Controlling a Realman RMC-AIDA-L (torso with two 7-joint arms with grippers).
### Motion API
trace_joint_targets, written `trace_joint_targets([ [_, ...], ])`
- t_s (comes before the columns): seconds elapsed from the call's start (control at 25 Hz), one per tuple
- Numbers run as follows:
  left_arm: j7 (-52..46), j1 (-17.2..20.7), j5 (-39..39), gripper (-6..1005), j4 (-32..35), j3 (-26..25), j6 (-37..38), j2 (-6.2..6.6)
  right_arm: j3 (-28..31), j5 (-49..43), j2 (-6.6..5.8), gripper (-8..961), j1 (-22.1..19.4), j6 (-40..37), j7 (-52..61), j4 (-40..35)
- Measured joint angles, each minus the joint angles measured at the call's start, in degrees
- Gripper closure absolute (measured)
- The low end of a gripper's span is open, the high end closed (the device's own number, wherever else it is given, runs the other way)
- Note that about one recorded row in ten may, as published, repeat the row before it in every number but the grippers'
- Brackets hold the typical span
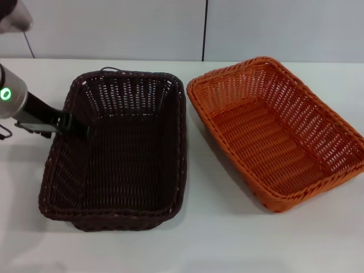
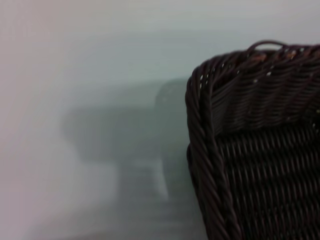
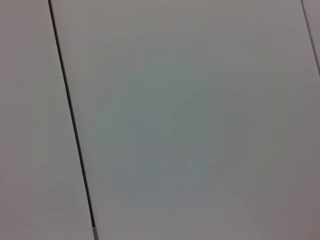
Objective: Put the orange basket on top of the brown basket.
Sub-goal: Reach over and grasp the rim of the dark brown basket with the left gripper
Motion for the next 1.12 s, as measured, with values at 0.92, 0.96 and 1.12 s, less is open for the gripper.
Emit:
trace_joint_targets([
  [0.92, 0.3, 0.8, 0.0, 640, 1.4, 1.3, 3.0, 0.17, -0.1, 0.0, 0.0, 172, 0.4, 1.2, 0.0, 0.4],
  [0.96, 0.4, 0.9, 0.0, 657, 1.3, 1.3, 3.0, 0.17, -0.1, 0.0, 0.0, 172, 0.5, 1.3, 0.0, 0.4],
  [1.12, 0.4, 0.9, 0.0, 721, 0.5, 1.4, 3.0, 0.22, -0.1, 0.0, 0.0, 172, 0.5, 1.4, 0.0, 0.4],
])
